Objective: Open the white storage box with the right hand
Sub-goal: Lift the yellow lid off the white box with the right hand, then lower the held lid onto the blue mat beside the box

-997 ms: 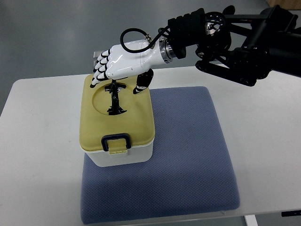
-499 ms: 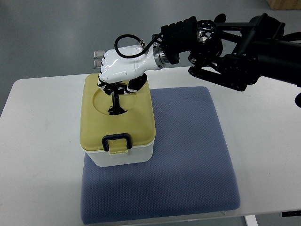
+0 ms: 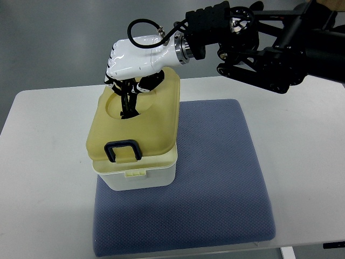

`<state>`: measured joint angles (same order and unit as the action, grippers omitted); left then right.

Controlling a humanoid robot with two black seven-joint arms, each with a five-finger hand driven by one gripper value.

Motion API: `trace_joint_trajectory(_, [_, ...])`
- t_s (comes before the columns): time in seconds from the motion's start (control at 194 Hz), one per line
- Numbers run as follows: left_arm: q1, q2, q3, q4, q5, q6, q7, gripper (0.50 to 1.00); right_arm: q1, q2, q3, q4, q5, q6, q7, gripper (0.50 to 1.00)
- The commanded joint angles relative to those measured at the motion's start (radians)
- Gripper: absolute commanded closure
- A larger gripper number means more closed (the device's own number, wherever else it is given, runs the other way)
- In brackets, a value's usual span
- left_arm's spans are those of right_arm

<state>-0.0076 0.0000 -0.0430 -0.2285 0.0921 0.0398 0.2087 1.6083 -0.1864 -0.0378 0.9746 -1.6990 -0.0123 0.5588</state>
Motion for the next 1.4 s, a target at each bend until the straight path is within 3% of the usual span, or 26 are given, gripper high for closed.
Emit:
trace_joint_trajectory(0.0, [0.0,0.0,0.0,0.0,0.0,0.0,0.001,0.5,0.042,-0.054,0.009,0.033,0.021,0.005,0.0,1.0])
trace_joint_trajectory(0.437, [0.0,0.0,0.003,-0.003,0.001,0.0,0.001,0.5,0.039,-0.424,0.015,0.167,0.032,0.009,0.039,1.0])
trace_joint_trajectory(0.704, [0.0,0.0,0.006,-0.009,0.001,-0.001,0.001,0.5,-0.13,-0.577,0.004,0.153,0.004,-0.001,0.052,1.0])
trace_joint_trajectory(0.977, [0.0,0.0,0.006,-0.008,0.001,-0.001,0.001,0.5,-0.347,-0.587,0.006,0.099,-0.045,-0.107,0.052,1.0])
trace_joint_trajectory(1.393, [-0.002,0.0,0.006,-0.003,0.001,-0.001,0.001,0.5,-0.47,-0.482,0.01,0.107,-0.036,-0.123,0.052,1.0])
